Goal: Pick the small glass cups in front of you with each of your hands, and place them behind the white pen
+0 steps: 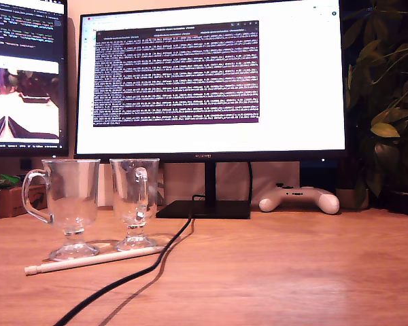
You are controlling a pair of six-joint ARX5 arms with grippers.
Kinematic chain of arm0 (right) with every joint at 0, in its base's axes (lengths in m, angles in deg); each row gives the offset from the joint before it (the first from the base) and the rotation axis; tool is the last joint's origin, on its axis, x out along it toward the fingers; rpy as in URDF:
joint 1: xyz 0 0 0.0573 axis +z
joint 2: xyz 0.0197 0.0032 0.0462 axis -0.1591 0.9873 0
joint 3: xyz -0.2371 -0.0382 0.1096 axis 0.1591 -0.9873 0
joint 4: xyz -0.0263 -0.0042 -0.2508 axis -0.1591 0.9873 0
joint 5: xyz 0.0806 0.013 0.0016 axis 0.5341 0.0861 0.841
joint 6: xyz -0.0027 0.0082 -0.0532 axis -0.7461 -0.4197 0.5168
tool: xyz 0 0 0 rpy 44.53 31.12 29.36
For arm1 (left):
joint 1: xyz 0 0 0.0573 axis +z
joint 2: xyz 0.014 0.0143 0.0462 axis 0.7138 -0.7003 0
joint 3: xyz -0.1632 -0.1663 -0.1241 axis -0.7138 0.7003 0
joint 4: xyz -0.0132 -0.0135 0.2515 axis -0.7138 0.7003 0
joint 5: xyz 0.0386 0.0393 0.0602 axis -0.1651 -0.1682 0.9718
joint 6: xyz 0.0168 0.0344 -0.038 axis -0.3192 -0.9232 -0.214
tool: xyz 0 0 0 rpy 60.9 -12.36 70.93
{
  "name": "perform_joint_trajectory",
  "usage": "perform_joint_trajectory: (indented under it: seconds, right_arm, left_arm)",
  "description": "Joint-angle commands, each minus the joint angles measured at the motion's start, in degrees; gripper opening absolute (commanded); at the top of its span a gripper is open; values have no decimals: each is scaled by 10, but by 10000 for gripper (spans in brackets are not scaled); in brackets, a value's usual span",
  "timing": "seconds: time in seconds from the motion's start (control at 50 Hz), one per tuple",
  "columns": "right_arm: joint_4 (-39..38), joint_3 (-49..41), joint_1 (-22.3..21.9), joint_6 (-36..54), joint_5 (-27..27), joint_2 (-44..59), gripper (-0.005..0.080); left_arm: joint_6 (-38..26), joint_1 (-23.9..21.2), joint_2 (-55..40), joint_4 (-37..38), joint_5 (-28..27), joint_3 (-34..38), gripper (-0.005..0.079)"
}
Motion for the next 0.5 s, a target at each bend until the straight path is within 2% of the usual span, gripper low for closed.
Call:
perform_joint_trajectory:
  seconds: [0.0, 0.2, 0.48]
  right_arm:
    - [-5, -15, -2, -2, 9, -19, -13]
    - [0, -29, -1, 0, 18, -91, -13]
    - [47, -29, 0, 11, 30, -197, -13]
  left_arm:
    - [-2, -2, 21, 15, 3, 18, -18]
    - [-12, -2, 111, 73, 10, 18, -18]
    - [-12, -2, 251, 160, 16, 18, -18]
